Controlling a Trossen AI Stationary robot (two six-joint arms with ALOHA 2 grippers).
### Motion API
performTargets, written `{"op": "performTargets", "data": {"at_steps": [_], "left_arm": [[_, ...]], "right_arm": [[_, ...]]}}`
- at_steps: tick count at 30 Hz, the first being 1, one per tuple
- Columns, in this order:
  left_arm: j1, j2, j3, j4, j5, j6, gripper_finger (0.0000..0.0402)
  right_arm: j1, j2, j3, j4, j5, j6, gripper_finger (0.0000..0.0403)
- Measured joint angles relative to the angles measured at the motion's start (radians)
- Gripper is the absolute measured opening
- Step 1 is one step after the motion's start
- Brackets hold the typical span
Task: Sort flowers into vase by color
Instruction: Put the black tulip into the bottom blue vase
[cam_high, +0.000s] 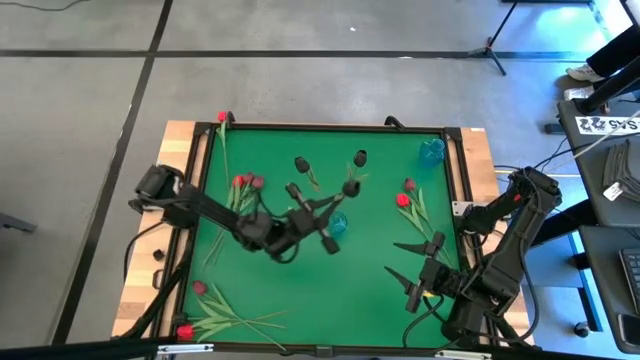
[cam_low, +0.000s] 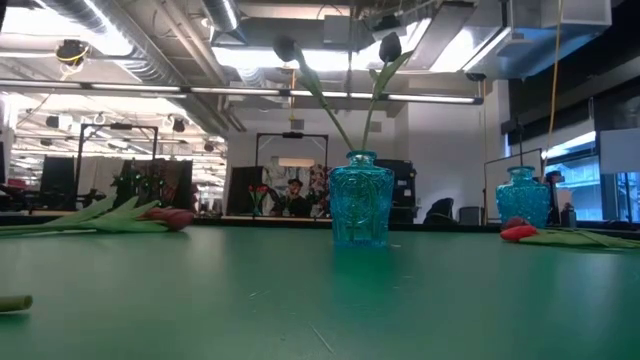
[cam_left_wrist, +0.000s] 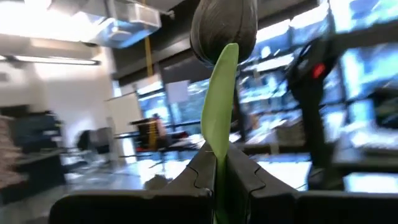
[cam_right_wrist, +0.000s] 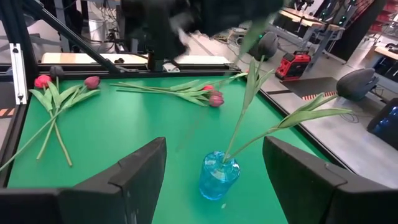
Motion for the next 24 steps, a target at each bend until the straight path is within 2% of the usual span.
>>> {"op": "performTargets", "data": {"at_steps": [9, 13, 17, 24], "left_arm": [[0.064, 0.078, 0.081, 0.063, -0.033, 0.154, 0.0005], [0.099, 0.078, 0.081, 0.063, -0.023, 0.147, 0.0005], [0.136, 0.078, 0.081, 0.030, 0.002, 0.073, 0.0005], [0.158, 0.084, 0.082, 0.016, 0.024, 0.068, 0.0005]], "right_arm": [[0.000, 0.000, 0.000, 0.000, -0.003, 0.000, 0.0269], [0.000, 0.000, 0.000, 0.001, -0.017, 0.000, 0.0269], [0.001, 0.000, 0.000, 0.002, -0.018, 0.000, 0.0269], [0.002, 0.000, 0.000, 0.008, -0.034, 0.000, 0.0269]]}}
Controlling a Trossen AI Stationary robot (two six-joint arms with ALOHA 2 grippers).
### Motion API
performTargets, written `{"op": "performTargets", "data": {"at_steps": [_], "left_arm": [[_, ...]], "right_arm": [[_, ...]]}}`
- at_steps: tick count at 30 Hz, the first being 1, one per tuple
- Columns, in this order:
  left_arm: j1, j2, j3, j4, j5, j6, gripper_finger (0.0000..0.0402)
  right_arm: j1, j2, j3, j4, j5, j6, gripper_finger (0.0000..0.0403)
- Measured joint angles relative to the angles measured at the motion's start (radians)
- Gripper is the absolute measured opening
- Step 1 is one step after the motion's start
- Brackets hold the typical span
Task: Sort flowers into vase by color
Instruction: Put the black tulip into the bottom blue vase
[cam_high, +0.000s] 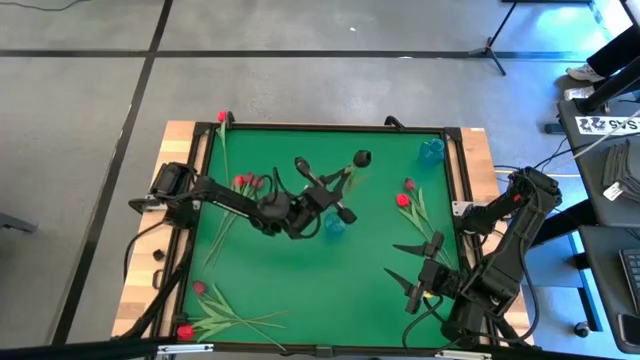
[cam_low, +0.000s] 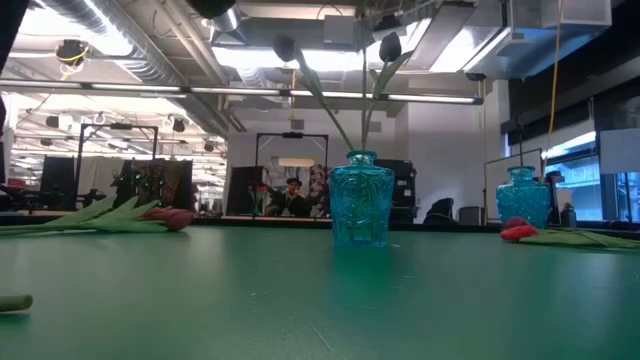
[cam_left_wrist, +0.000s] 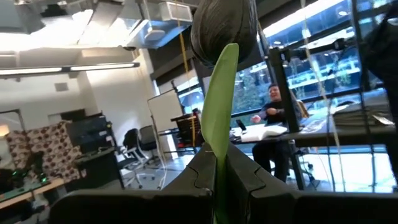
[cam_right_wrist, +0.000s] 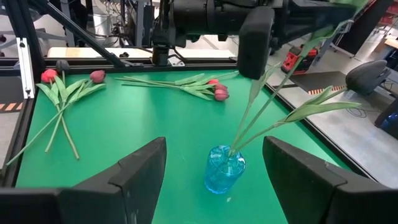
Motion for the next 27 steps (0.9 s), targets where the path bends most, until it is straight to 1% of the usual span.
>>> {"op": "performTargets", "data": {"at_steps": [7, 11, 16, 18, 21, 23, 27], "left_arm": [[0.007, 0.054, 0.000, 0.008, 0.006, 0.003, 0.0005], [0.006, 0.063, 0.000, 0.004, 0.010, 0.000, 0.0006], [-0.003, 0.063, 0.000, -0.012, -0.015, -0.052, 0.0025], [-0.005, 0.062, 0.000, -0.061, -0.032, -0.094, 0.0037], [-0.003, 0.062, 0.000, -0.172, -0.066, -0.201, 0.0055], [-0.002, 0.062, 0.000, -0.237, -0.070, -0.272, 0.0066], [-0.023, 0.062, 0.000, -0.295, -0.076, -0.350, 0.0093]], "right_arm": [[0.000, 0.000, 0.000, 0.004, -0.010, 0.027, 0.0269], [0.000, 0.000, 0.000, 0.005, -0.015, 0.031, 0.0269], [0.000, 0.000, 0.000, 0.005, -0.028, 0.032, 0.0269], [0.000, 0.000, 0.000, 0.006, -0.029, 0.032, 0.0269], [0.000, 0.000, 0.000, 0.018, -0.029, 0.033, 0.0269], [0.000, 0.000, 0.000, 0.030, -0.029, 0.032, 0.0269], [0.000, 0.000, 0.000, 0.038, -0.037, 0.026, 0.0269]]}}
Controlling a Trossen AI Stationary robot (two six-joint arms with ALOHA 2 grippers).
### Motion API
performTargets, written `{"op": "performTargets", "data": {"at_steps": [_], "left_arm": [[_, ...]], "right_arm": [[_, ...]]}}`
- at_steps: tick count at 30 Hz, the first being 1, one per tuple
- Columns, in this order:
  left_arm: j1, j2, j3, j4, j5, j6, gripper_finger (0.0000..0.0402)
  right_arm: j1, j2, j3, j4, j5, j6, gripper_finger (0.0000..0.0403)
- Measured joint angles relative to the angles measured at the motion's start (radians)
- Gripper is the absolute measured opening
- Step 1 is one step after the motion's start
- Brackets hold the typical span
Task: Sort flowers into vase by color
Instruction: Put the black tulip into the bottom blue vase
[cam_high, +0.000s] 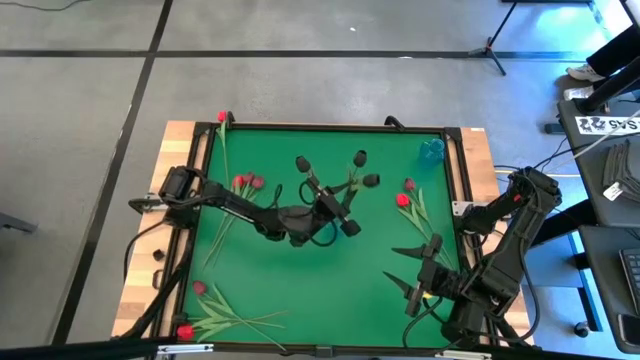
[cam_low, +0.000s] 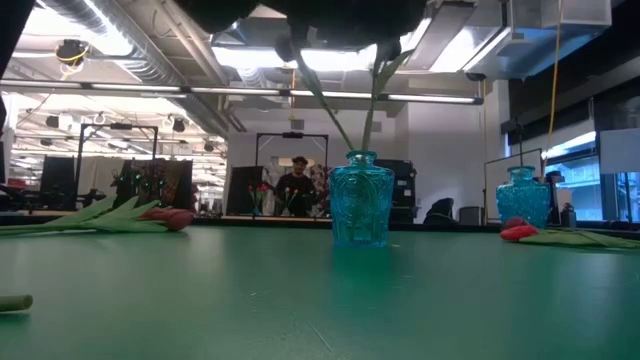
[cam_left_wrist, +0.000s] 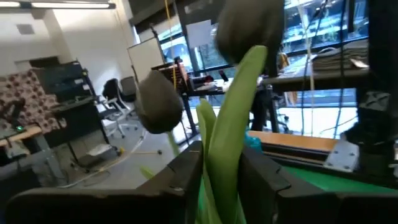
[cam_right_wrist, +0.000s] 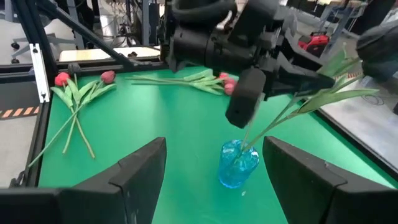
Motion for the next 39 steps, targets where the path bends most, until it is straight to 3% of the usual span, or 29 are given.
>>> {"op": "performTargets", "data": {"at_steps": [7, 15, 18, 24, 29, 34, 39], "left_arm": [[-0.053, 0.000, 0.000, -0.100, -0.062, -0.130, 0.0143], [-0.059, -0.080, -0.001, -0.417, -0.045, -0.397, 0.0179], [-0.059, -0.128, -0.001, -0.561, 0.023, -0.519, 0.0187], [-0.073, -0.212, -0.001, -0.791, 0.353, -0.697, 0.0190], [-0.149, -0.304, -0.001, -1.016, 0.422, -0.749, 0.0189], [-0.229, -0.463, -0.001, -1.437, 0.358, -0.968, 0.0188], [-0.245, -0.601, -0.001, -2.056, 0.248, -1.468, 0.0188]], "right_arm": [[0.000, 0.000, 0.000, 0.007, -0.015, -0.002, 0.0269], [0.000, 0.000, 0.000, 0.010, -0.016, -0.002, 0.0269], [0.000, 0.000, 0.000, 0.010, -0.017, -0.002, 0.0269], [0.000, 0.000, 0.000, 0.009, -0.022, -0.002, 0.0269], [0.000, 0.000, 0.001, 0.008, -0.035, -0.003, 0.0269], [0.000, 0.000, 0.001, 0.008, -0.044, -0.003, 0.0269], [0.001, 0.000, 0.001, 0.010, -0.044, -0.003, 0.0269]]}}
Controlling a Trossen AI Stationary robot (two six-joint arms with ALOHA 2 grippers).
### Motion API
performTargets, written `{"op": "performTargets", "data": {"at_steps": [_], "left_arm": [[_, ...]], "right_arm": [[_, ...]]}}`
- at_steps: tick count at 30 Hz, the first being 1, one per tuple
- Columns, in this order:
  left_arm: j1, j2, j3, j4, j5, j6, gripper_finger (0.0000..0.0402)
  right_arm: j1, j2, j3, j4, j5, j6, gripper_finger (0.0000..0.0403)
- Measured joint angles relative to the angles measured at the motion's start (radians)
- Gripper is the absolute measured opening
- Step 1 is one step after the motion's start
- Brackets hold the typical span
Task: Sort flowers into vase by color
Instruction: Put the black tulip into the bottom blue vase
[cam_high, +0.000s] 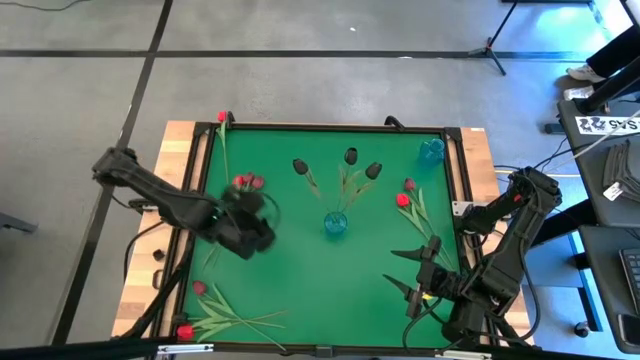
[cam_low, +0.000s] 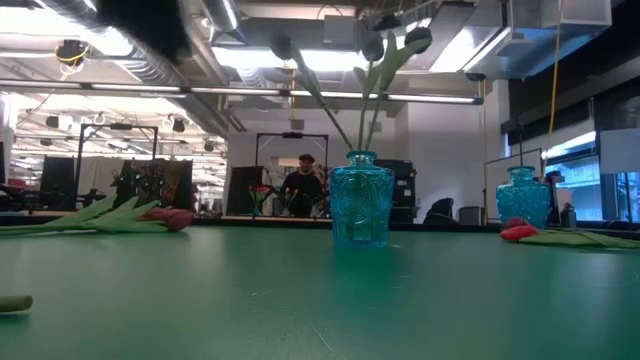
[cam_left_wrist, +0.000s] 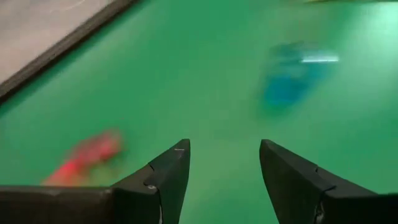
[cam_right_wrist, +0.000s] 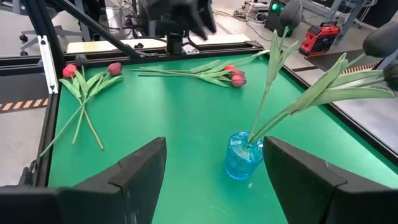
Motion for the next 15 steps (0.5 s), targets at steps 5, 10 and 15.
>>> {"op": "performTargets", "data": {"at_steps": [5, 10, 15], "left_arm": [[0.046, -0.079, -0.068, -0.282, 0.059, -0.301, 0.0188], [0.068, -0.112, -0.175, -0.265, 0.206, -0.291, 0.0188], [-0.029, -0.109, -0.225, -0.148, 0.408, -0.257, 0.0188]], "right_arm": [[0.006, 0.007, 0.000, 0.011, -0.009, 0.000, 0.0269], [0.029, 0.016, 0.000, 0.025, -0.027, 0.002, 0.0269], [0.042, 0.024, 0.000, 0.035, -0.057, 0.025, 0.0269]]}}
